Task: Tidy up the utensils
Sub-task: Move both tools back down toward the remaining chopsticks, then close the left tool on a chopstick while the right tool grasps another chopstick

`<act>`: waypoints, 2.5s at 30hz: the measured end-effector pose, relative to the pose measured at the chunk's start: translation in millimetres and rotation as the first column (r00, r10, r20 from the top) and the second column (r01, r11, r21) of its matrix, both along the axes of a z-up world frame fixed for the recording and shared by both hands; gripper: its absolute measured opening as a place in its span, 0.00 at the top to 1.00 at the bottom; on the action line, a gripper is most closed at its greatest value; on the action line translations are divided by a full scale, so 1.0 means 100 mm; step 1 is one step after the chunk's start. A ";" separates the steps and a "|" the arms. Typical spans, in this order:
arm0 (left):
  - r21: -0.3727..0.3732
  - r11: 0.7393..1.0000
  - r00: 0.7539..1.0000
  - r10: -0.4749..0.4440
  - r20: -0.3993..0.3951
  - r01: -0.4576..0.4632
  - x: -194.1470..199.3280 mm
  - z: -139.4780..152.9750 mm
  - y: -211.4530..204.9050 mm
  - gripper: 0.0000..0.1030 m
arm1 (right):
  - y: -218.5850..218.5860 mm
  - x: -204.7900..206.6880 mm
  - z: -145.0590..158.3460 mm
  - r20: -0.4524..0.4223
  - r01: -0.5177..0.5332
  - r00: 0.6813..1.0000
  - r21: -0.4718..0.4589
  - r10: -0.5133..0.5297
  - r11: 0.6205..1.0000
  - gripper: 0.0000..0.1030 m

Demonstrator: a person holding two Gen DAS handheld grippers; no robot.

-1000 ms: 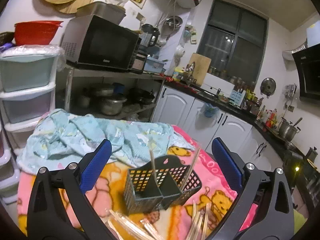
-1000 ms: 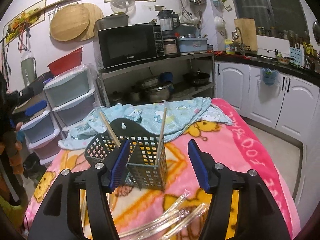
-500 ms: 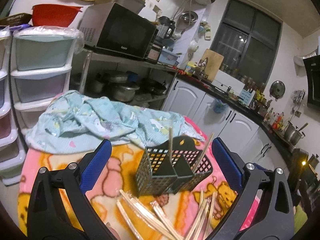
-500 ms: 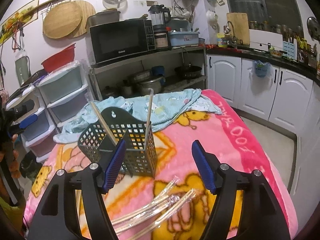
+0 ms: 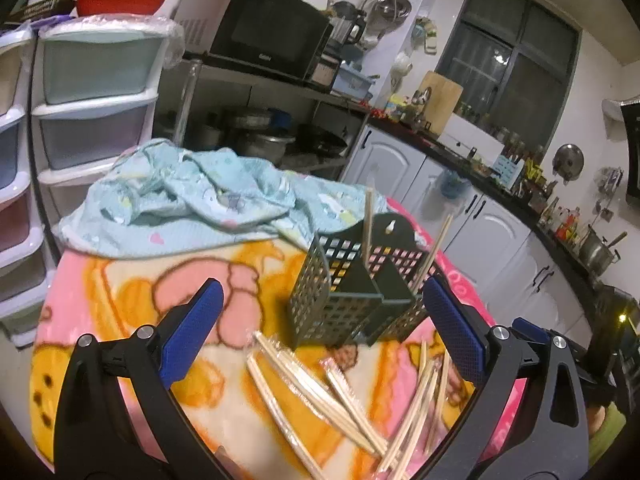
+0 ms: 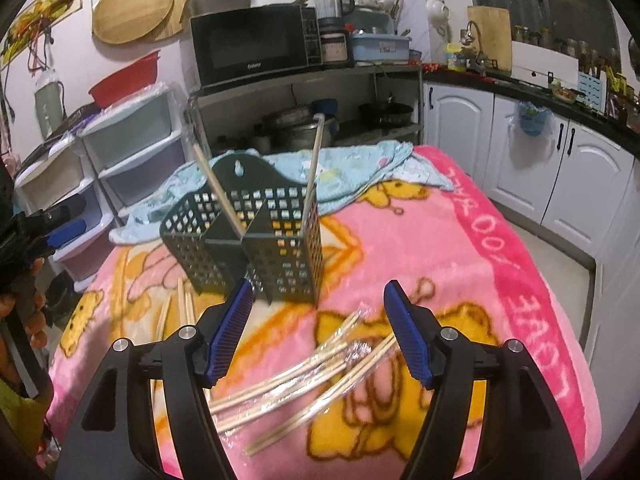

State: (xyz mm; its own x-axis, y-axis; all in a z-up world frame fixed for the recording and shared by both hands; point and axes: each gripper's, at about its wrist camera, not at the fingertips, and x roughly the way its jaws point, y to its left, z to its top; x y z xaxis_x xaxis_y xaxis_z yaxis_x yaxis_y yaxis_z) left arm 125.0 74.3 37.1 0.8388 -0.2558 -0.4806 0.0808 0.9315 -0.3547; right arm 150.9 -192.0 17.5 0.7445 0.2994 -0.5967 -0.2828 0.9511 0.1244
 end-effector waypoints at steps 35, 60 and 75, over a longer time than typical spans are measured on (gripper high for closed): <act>-0.050 0.998 0.952 -0.047 -0.304 0.033 0.09 -1.17 -0.06 0.43 | 0.11 0.57 -1.01 -0.371 0.036 0.929 0.078 -0.004 0.996 0.57; -0.090 0.996 0.913 -0.045 -0.406 0.009 0.53 -1.38 0.15 0.76 | -0.13 0.81 -1.15 -0.449 0.141 0.893 0.210 -0.032 0.967 0.85; -0.126 0.992 0.891 -0.083 -0.447 0.029 0.69 -1.41 0.28 0.88 | -0.09 0.58 -0.74 -0.338 0.078 0.941 0.238 0.007 0.968 0.87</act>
State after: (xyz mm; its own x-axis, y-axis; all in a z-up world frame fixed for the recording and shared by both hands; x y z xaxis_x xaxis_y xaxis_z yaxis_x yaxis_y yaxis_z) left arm 194.3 102.7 -104.3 0.5217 -0.3709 -0.7683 -0.0617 0.8818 -0.4675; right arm 208.4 -200.7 -56.6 0.5280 0.4447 -0.7235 -0.1510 0.8875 0.4353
